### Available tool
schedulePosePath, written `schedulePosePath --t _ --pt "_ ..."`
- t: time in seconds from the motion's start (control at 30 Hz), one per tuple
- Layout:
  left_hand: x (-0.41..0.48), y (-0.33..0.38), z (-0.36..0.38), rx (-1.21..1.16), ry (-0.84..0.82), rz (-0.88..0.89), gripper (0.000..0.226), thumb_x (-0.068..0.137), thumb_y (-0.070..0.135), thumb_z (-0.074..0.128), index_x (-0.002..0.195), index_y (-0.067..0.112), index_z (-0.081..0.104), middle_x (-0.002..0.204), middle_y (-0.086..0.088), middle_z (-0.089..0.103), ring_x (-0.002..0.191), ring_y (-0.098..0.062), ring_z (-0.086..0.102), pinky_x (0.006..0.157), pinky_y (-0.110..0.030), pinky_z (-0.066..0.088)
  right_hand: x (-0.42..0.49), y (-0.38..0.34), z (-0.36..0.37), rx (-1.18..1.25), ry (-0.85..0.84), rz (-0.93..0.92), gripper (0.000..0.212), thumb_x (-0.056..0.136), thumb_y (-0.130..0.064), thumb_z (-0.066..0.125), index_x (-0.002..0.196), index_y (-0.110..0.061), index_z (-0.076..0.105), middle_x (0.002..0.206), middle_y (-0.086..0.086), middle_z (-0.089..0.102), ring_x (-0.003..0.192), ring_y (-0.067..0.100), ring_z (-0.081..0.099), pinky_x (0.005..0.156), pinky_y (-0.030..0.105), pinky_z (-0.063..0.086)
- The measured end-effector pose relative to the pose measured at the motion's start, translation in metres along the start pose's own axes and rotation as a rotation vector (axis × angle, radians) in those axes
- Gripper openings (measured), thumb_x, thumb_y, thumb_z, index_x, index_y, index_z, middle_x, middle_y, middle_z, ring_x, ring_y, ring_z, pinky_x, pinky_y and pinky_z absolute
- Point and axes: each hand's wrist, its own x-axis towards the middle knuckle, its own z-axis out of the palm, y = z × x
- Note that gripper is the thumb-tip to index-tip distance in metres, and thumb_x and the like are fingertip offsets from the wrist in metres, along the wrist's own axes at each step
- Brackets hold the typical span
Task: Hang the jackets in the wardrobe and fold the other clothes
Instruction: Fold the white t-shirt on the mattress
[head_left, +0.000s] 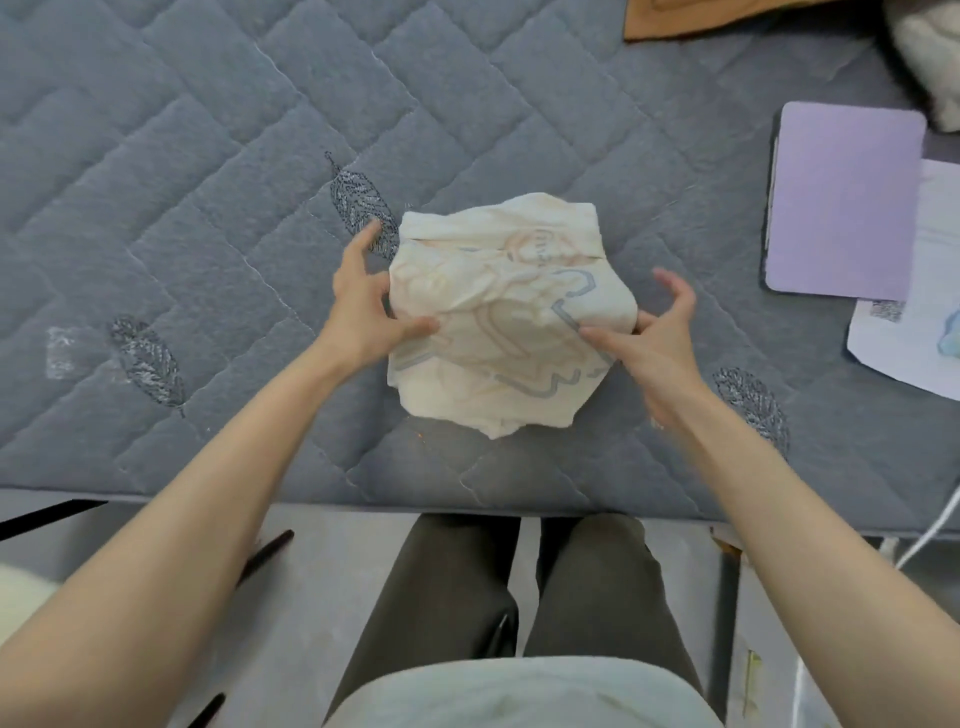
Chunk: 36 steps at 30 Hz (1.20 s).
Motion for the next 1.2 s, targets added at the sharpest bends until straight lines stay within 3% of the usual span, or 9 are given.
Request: schedulePosePath --t 0.1,0.2,0.33,0.53,0.7,0.83,0.97,1.07,1.2 --pt "-0.016 0.013 -0.014 0.114 -0.107 0.199 0.056 0.07 0.011 0.083 0.122 0.014 0.062 0.159 0.004 0.006 0.148 -0.02 -0.003 0.116 -0.029 0.005 -0.019 -0.016 -0.018 -0.283 -0.174 -0.19 0.113 0.065 0.003 0.08 0.148 -0.039 0.016 0.113 -0.006 0.069 0.107 0.013 0.064 0.086 0.019 0.05" --pt "-0.037 0.031 -0.014 -0.061 -0.115 0.195 0.05 0.079 0.004 0.074 0.124 0.018 0.059 0.136 0.01 0.049 0.136 -0.001 0.033 0.114 -0.025 0.026 -0.033 -0.036 -0.023 -0.754 -0.152 -0.329 0.056 0.071 -0.01 0.079 0.123 -0.025 0.064 0.105 -0.006 0.064 0.104 0.017 0.06 0.075 0.006 0.035" --pt "-0.058 0.04 -0.016 -0.253 -0.192 0.13 0.027 0.084 0.0 0.068 0.101 0.021 0.062 0.1 0.005 0.067 0.094 -0.004 0.06 0.088 -0.026 0.048 -0.057 -0.057 -0.042 -0.803 -0.22 -0.297 0.005 0.077 -0.028 0.075 0.081 -0.03 0.074 0.075 -0.002 0.062 0.076 0.015 0.056 0.064 0.022 0.034" --pt "-0.047 0.051 -0.015 -0.648 -0.175 -0.085 0.029 0.088 0.018 0.065 0.115 0.024 0.057 0.096 0.002 0.073 0.088 -0.012 0.069 0.067 -0.021 0.054 -0.045 -0.081 -0.058 -0.351 -0.133 -0.196 0.02 0.076 -0.027 0.08 0.073 -0.017 0.063 0.059 -0.013 0.057 0.05 0.0 0.049 0.046 0.012 0.037" --pt "-0.012 0.039 0.022 -0.374 0.036 -0.274 0.057 0.093 0.013 0.06 0.145 0.016 0.037 0.144 -0.006 0.044 0.131 -0.021 0.042 0.105 -0.028 0.038 -0.009 -0.035 -0.039 -0.285 0.087 -0.007 0.056 0.084 -0.017 0.072 0.133 -0.021 0.045 0.099 -0.003 0.061 0.093 0.009 0.058 0.079 0.024 0.047" --pt "-0.006 0.011 0.055 -0.201 -0.017 -0.407 0.06 0.091 0.021 0.063 0.143 0.011 0.037 0.147 -0.011 0.038 0.129 -0.02 0.041 0.103 -0.026 0.036 0.001 0.017 -0.022 -0.421 0.021 0.222 0.066 0.086 -0.022 0.068 0.143 -0.017 0.034 0.127 0.007 0.054 0.109 0.017 0.052 0.088 0.028 0.04" --pt "0.003 -0.016 0.075 -0.141 -0.047 -0.484 0.063 0.088 0.024 0.065 0.142 0.008 0.036 0.142 -0.015 0.044 0.127 -0.028 0.045 0.106 -0.041 0.037 0.009 0.047 -0.004 -0.336 -0.02 0.356 0.066 0.089 -0.03 0.064 0.144 -0.016 0.03 0.133 0.007 0.05 0.112 0.02 0.051 0.094 0.032 0.04" --pt "0.008 -0.031 0.088 -0.154 -0.078 -0.498 0.073 0.083 0.026 0.072 0.143 0.009 0.034 0.139 -0.013 0.046 0.124 -0.027 0.048 0.105 -0.039 0.039 0.016 0.06 0.004 -0.389 -0.001 0.354 0.063 0.087 -0.031 0.066 0.139 -0.011 0.037 0.127 0.007 0.051 0.116 0.022 0.051 0.097 0.034 0.042" --pt "0.006 -0.044 0.1 -0.073 -0.074 -0.498 0.082 0.075 0.029 0.079 0.14 0.016 0.03 0.131 -0.005 0.051 0.117 -0.024 0.051 0.086 -0.027 0.039 0.017 0.068 0.006 -0.505 -0.02 0.296 0.039 0.083 -0.024 0.07 0.115 -0.008 0.054 0.105 0.004 0.058 0.093 0.017 0.055 0.078 0.027 0.043"
